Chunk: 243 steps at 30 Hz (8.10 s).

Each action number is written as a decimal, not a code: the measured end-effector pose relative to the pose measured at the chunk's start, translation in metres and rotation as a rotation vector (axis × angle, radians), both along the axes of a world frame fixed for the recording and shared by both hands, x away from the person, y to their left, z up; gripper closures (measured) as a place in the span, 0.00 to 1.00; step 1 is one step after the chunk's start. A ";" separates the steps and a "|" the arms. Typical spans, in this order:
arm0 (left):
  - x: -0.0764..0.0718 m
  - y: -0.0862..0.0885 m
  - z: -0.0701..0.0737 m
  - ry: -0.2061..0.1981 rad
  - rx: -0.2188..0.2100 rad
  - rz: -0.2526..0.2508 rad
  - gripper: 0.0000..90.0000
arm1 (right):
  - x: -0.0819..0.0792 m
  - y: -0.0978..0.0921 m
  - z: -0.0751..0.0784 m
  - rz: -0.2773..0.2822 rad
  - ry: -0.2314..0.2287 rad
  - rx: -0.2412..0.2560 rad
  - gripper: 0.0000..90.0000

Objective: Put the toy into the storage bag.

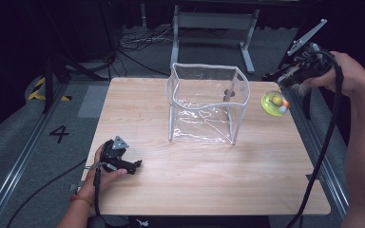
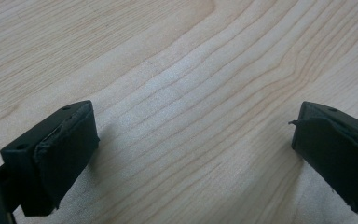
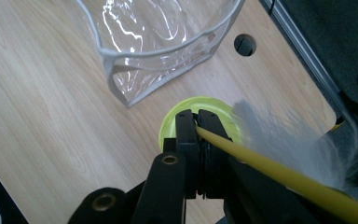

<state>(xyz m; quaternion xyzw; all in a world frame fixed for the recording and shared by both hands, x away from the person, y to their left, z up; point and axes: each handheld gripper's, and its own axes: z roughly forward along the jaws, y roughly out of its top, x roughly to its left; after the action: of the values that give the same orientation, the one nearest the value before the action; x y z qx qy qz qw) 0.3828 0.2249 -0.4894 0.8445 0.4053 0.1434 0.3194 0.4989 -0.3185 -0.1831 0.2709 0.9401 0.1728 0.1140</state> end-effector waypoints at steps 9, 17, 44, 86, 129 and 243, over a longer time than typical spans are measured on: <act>0.000 0.000 0.000 0.000 -0.002 0.001 0.01 | 0.009 0.009 0.029 -0.021 -0.039 0.014 0.98; 0.000 0.000 0.000 0.000 -0.001 0.001 0.01 | 0.014 0.028 0.040 -0.001 -0.054 0.009 0.98; 0.000 0.000 0.000 0.000 -0.001 0.001 0.01 | 0.021 0.084 0.065 0.070 -0.095 0.018 0.98; 0.000 0.000 0.000 0.000 -0.001 0.001 0.01 | 0.024 0.167 -0.014 0.249 0.016 -0.037 0.97; 0.001 0.000 0.000 -0.003 0.003 -0.006 0.01 | 0.026 0.153 -0.058 0.310 0.104 -0.128 0.97; 0.001 0.000 0.000 -0.002 0.004 -0.008 0.01 | -0.159 -0.093 -0.302 -0.272 -0.259 0.284 0.22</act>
<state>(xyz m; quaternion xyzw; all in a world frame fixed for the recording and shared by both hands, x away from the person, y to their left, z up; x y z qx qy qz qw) 0.3836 0.2251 -0.4893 0.8466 0.4011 0.1438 0.3189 0.3404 -0.4120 -0.4850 0.3839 0.8388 0.3197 0.2164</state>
